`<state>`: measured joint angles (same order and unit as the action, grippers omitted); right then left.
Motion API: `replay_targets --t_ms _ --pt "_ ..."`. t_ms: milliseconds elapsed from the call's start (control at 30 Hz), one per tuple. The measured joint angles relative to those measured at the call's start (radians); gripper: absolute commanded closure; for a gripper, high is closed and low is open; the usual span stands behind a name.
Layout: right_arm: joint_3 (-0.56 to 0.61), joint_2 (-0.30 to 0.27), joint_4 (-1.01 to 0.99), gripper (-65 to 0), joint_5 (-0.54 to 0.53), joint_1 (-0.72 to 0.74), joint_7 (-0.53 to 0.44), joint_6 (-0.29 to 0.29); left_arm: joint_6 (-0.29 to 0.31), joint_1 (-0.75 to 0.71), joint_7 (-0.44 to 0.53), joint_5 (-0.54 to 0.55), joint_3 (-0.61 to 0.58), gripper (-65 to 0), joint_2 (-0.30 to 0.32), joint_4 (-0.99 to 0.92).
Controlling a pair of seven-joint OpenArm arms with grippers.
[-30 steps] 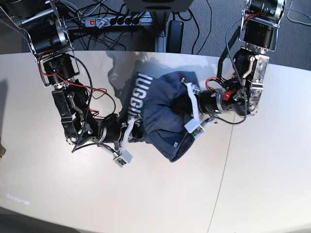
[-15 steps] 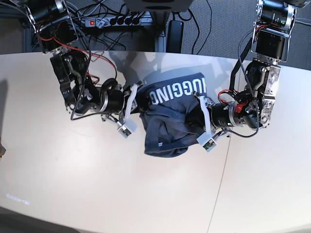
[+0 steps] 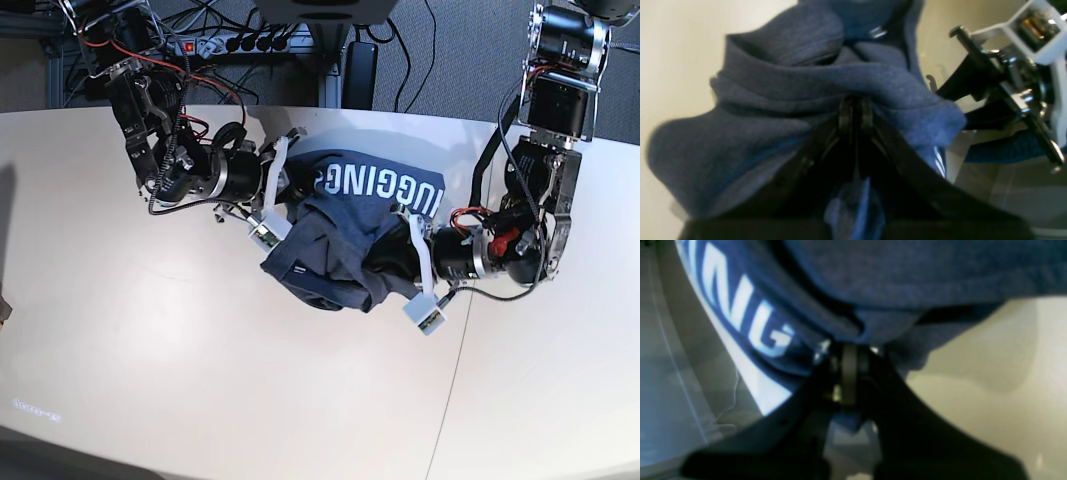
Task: Fold the T-shirt properly
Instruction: 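Flip the bundle over with both grippers and set it down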
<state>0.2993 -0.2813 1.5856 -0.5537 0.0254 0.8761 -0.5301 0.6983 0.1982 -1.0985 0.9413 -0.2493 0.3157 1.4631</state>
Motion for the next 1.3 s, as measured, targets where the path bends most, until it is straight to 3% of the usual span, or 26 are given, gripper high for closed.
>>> replay_targets --t_ms 133,367,667,1067,1300 --pt "-0.088 0.0 0.0 0.0 0.004 0.0 0.007 0.0 0.0 0.034 -0.019 0.029 0.039 -3.0 -0.003 0.0" --pt "-0.24 0.0 0.0 0.0 -0.06 0.002 0.009 0.0 -0.001 0.041 -0.021 0.043 0.207 -3.0 -0.002 0.0" --pt "-0.247 0.01 0.0 0.0 -0.081 0.002 0.019 0.0 -0.001 0.04 -0.021 0.043 0.233 -3.0 -0.005 0.0" --pt "-0.248 0.131 0.0 0.0 -0.101 -0.029 0.053 -0.001 -0.001 0.041 -0.024 0.02 0.233 -3.0 -0.005 0.0" --pt "-0.248 0.151 0.0 0.0 -0.124 -0.071 0.061 -0.001 -0.001 0.04 -0.024 0.011 0.233 -3.0 -0.005 0.0"
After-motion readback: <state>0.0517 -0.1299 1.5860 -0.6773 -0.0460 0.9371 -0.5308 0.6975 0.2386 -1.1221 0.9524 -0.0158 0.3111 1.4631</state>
